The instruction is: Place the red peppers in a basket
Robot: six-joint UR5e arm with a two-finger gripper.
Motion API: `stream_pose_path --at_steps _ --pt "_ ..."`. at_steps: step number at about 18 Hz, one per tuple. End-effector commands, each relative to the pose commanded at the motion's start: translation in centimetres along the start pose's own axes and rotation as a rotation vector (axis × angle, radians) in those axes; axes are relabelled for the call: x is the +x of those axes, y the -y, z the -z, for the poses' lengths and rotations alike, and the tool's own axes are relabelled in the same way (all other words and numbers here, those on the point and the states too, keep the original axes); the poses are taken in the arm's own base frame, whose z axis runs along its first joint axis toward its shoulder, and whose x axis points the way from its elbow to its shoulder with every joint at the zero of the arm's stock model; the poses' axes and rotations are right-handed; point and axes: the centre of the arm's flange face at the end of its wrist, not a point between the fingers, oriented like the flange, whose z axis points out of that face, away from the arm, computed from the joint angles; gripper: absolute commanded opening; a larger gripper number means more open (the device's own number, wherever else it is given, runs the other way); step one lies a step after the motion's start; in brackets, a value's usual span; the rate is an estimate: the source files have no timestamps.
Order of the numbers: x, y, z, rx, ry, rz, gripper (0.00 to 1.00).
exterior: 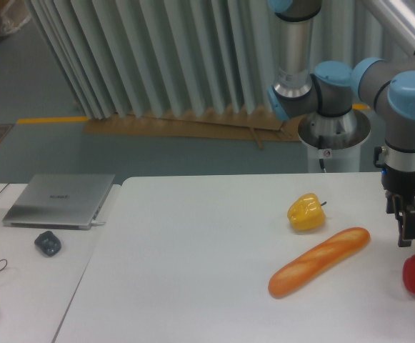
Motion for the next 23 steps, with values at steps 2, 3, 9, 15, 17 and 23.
stream_pose_path --at_steps 2,3,9,15,17,23 --pt "0.01 0.02 0.00 0.001 0.001 0.001 1.00" --pt "0.01 0.02 0.00 0.001 0.001 0.001 1.00" --pt "0.01 0.02 0.00 0.001 0.001 -0.008 1.00" --pt "-0.08 0.00 0.20 -0.001 0.004 -0.009 1.00" --pt "-0.11 -0.01 0.26 -0.001 0.004 -0.009 1.00" --pt "0.25 -0.05 0.20 0.003 -0.030 -0.008 1.00"
